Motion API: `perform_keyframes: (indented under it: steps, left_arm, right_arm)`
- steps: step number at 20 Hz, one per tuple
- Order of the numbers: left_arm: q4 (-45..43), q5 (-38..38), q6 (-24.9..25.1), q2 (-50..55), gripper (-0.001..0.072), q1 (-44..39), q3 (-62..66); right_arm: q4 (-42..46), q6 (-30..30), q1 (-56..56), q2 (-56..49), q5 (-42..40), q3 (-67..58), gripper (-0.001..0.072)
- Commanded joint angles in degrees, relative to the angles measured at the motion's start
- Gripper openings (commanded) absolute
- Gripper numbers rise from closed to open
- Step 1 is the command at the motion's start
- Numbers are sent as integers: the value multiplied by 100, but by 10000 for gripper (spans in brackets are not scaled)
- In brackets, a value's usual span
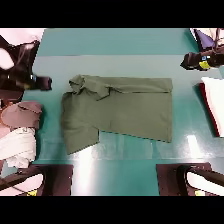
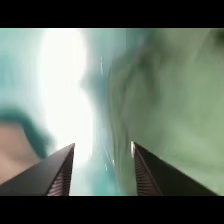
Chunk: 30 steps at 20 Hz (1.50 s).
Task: Fold the shirts.
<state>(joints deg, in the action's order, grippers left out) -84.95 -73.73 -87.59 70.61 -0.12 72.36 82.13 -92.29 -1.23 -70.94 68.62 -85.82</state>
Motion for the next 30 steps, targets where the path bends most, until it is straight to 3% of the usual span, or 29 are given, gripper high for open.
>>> perform_keyframes:
  steps: [1,7,19,20,22,26,30]
  left_arm:
    - [704,160,103,-826,431,177,-1659]
    - [1276,1080,101,-1062,430,177,-3309]
    - [1390,1980,52,-1001,429,177,-3576]
    - [1449,2039,55,-1001,389,177,-3576]
    - [1523,2098,59,-1001,22,177,-3576]
    - [1552,1996,59,-1003,25,177,-3521]
    - [1484,1576,131,-1086,25,177,-2942]
  right_arm:
    - [-2,46,181,264,352,-7,386]
    - [-2,44,654,352,363,-7,386]
    - [-2,44,874,352,560,-7,386]
    - [-2,44,874,352,588,-9,386]
    - [-2,44,874,352,706,-7,386]
    - [15,46,844,402,1224,162,386]
    - [-4,42,520,1049,1220,1805,386]
